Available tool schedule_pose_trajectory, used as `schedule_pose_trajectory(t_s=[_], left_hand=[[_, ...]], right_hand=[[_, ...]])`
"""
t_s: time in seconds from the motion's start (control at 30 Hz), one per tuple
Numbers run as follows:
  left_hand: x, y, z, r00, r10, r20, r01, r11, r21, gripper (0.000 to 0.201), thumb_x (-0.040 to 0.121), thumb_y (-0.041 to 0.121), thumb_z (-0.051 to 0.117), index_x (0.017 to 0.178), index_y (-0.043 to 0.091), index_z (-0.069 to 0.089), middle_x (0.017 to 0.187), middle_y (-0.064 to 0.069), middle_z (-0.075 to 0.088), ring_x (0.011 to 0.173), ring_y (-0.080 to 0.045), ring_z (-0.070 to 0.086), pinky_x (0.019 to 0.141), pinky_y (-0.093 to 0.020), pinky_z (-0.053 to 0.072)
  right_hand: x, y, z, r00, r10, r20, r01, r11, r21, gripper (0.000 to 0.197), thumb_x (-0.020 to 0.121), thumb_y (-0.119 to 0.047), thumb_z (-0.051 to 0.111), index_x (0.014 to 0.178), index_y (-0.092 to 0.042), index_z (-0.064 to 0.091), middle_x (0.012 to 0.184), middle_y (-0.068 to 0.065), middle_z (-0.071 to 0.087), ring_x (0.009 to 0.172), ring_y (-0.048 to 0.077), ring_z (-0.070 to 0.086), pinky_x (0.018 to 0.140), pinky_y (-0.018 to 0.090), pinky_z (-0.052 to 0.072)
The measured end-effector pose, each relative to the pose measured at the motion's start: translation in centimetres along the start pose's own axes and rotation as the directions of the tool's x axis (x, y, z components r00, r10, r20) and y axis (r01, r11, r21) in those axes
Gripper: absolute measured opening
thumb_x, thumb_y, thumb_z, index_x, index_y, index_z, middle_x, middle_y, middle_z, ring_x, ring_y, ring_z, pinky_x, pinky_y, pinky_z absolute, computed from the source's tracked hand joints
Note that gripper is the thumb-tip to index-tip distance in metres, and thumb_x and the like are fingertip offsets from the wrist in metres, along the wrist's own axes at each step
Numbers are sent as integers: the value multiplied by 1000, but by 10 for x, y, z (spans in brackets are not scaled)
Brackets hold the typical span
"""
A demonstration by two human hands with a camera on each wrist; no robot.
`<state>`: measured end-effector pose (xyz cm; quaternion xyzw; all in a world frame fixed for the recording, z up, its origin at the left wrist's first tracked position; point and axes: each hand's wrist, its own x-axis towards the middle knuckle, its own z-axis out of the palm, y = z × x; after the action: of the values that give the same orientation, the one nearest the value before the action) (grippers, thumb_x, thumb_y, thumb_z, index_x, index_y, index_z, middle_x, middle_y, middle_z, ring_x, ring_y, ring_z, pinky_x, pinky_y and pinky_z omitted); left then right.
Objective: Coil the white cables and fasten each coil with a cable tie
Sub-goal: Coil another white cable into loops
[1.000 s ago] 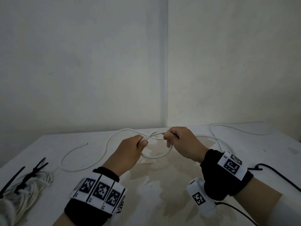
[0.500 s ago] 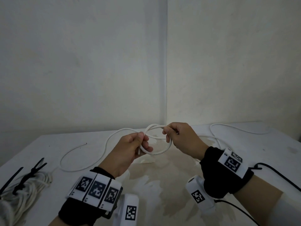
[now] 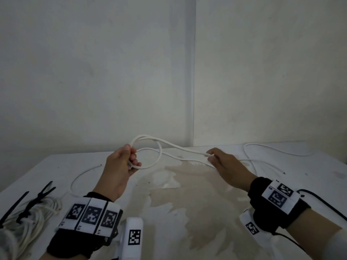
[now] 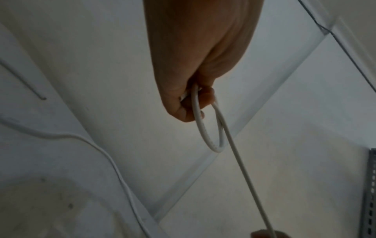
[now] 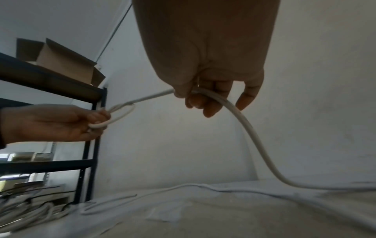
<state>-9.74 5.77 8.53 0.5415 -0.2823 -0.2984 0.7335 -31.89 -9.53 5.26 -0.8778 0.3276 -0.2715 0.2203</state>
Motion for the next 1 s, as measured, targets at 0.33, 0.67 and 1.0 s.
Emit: schedule_pose_trajectory(t_s=[0.33,0.67,1.0], left_hand=[[-6,9,1,985,155,-72,-148,985,89,33,100,18,35,74,10,54,64,-3,47,58,-14,49,66,-24,47],[1,10,-4,978,167,-122,-155,983,103,33,100,19,35,74,9,54,66,-5,48,61,-16,49,58,-16,51],[3,5,-14,979,90,-184,-96,995,-27,32,100,21,36,74,10,52,67,-4,48,60,-13,53,69,-28,49]], right_hand=[[39,-8,11,947,-318,-50,263,854,-449,19,66,8,72,67,-4,58,58,11,52,48,23,45,45,28,31],[42,-24,23,958,-241,158,287,741,-608,11,94,-7,46,99,-5,56,98,11,58,87,27,56,63,31,32],[67,-31,-3,969,-212,-128,213,977,-1,19,92,-4,51,100,-2,68,77,-2,54,69,15,47,66,12,35]])
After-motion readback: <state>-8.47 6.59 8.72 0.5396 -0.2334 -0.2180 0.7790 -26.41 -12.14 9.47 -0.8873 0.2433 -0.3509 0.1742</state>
